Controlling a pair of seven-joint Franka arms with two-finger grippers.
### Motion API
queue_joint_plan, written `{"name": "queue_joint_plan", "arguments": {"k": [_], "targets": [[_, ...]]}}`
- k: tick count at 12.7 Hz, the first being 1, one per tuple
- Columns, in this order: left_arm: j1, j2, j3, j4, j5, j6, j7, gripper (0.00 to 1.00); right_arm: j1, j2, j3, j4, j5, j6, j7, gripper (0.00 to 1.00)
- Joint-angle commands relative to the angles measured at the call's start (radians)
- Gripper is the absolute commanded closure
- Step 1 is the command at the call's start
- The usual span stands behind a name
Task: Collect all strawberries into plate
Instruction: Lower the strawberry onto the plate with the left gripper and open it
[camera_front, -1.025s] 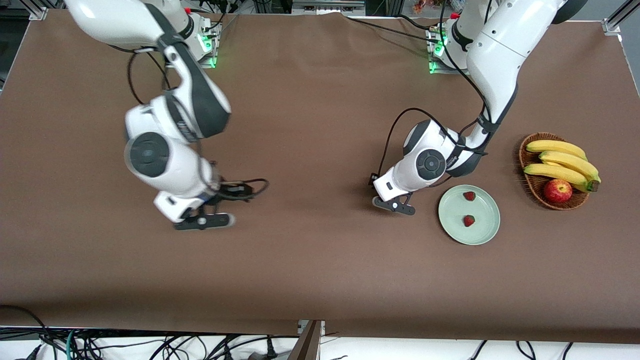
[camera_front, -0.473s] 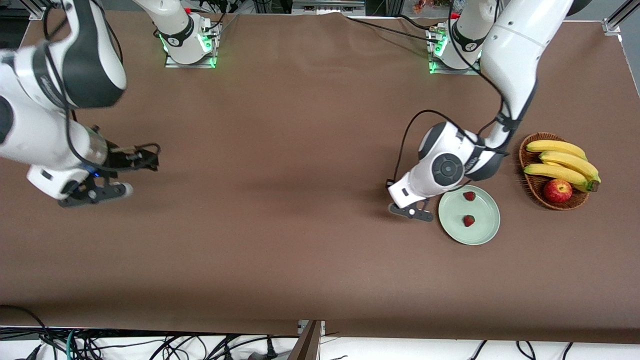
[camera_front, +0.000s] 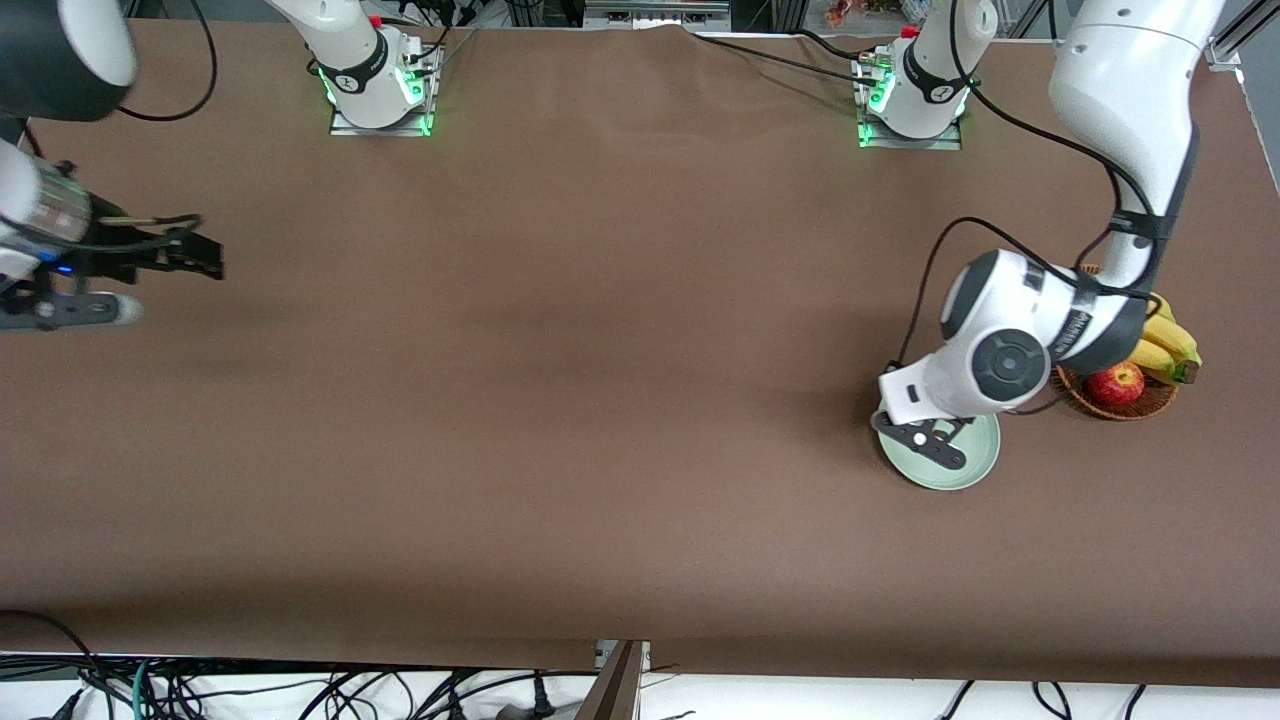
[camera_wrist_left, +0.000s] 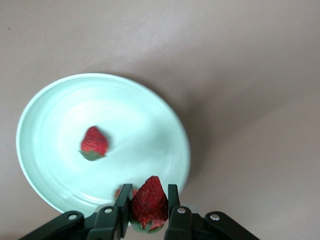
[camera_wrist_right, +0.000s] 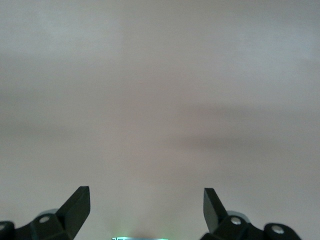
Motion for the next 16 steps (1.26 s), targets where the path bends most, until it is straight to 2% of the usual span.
{"name": "queue_joint_plan", "arguments": {"k": [1,2,3,4,5,7,10,12,16], "targets": [[0.056,0.065,-0.014,-0.004,0.026,0.083,0.148,0.92,0.002,-0.062,-0.013,-0.032,0.002,-0.024,-0.009,0.0],[0.051,0.065,-0.016,-0.01,0.023,0.083,0.147,0.92,0.002,-0.059,-0.013,-0.027,-0.01,-0.029,-0.009,0.0],[0.047,0.063,-0.019,-0.01,0.022,0.082,0.145,0.86,0.002,-0.061,-0.014,-0.024,-0.01,-0.047,-0.009,0.0],[0.05,0.065,-0.019,-0.012,0.014,0.082,0.145,0.63,0.002,-0.059,-0.028,-0.008,-0.006,-0.073,-0.01,0.0],[0.051,0.065,-0.019,-0.012,0.012,0.083,0.147,0.01,-0.001,-0.053,-0.034,0.015,0.0,-0.095,-0.009,0.0],[0.045,0.044,-0.023,-0.005,0.017,0.071,0.161,0.0,-0.001,-0.07,-0.028,0.009,0.009,-0.106,0.005,0.0],[0.041,-0.048,-0.03,0.013,0.006,0.015,0.142,0.0,-0.009,-0.096,-0.001,-0.017,0.037,-0.112,0.009,0.0],[0.044,-0.126,-0.069,0.057,0.005,-0.082,0.063,0.0,-0.015,-0.102,0.001,-0.02,0.037,-0.119,0.005,0.0],[0.042,-0.206,-0.089,0.236,-0.046,-0.381,-0.106,0.0,-0.015,-0.094,0.01,-0.02,0.039,-0.127,0.011,0.0]]}}
